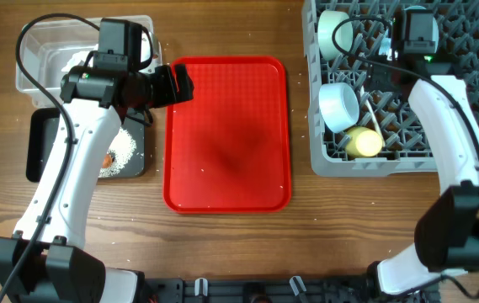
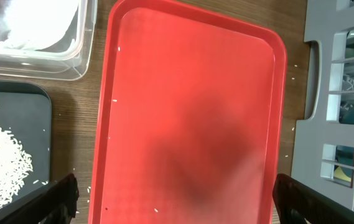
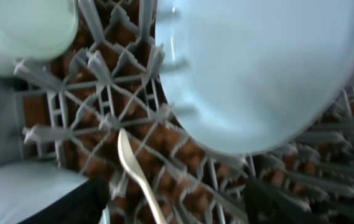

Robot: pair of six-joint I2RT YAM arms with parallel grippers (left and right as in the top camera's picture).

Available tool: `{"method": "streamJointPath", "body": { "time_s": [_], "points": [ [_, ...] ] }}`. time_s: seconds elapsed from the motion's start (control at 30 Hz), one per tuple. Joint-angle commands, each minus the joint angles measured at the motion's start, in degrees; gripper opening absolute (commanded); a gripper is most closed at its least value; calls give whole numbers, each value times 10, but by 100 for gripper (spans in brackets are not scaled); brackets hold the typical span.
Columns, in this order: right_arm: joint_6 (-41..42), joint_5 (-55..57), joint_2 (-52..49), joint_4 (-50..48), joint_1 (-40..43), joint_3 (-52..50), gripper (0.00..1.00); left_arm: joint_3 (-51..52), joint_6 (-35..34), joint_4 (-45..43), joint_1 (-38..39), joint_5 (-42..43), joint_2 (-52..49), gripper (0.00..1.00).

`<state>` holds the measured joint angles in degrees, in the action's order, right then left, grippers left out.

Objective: Sort waste into correct bins and load items into the dishwasher rack

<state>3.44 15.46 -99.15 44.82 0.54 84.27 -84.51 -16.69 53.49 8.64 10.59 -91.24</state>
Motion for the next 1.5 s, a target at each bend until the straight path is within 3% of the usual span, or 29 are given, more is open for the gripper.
{"method": "streamJointPath", "body": {
  "time_s": [0.0, 0.27, 0.67, 0.93, 1.1, 1.27, 1.47],
  "points": [
    [-25, 43, 114, 14, -4, 48, 100, 1, -5, -1, 2, 5, -7, 100],
    [-49, 51, 242, 22, -5, 49, 100, 1, -5, -1, 2, 5, -7, 100],
    [-49, 51, 232, 22, -5, 47, 100, 1, -5, -1, 2, 5, -7, 100],
    [-45, 47, 276, 17, -6, -9, 100, 1, -5, -1, 2, 5, -7, 100],
    [-45, -23, 385, -113, -5, -157, 100, 1, -5, -1, 2, 5, -7, 100],
    [-45, -121, 555, -303, -1, -404, 100, 1, -5, -1, 2, 5, -7, 100],
    [-45, -160, 733, -383, 0, -626, 100, 1, -5, -1, 2, 5, -7, 100]
  ]
}}
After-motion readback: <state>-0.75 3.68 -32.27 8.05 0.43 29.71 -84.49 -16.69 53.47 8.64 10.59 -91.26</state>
